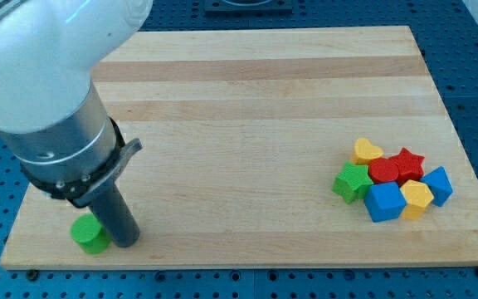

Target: Push the group of blocks left and a bit up

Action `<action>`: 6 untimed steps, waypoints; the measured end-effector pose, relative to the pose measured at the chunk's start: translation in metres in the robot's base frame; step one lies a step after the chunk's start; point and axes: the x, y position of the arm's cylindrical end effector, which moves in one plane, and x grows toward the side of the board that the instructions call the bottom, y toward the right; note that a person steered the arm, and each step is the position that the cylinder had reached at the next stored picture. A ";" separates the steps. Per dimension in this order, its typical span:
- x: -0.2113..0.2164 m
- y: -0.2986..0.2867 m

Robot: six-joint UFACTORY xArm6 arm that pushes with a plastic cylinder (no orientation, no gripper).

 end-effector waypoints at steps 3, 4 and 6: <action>0.018 -0.030; 0.018 -0.069; 0.019 -0.055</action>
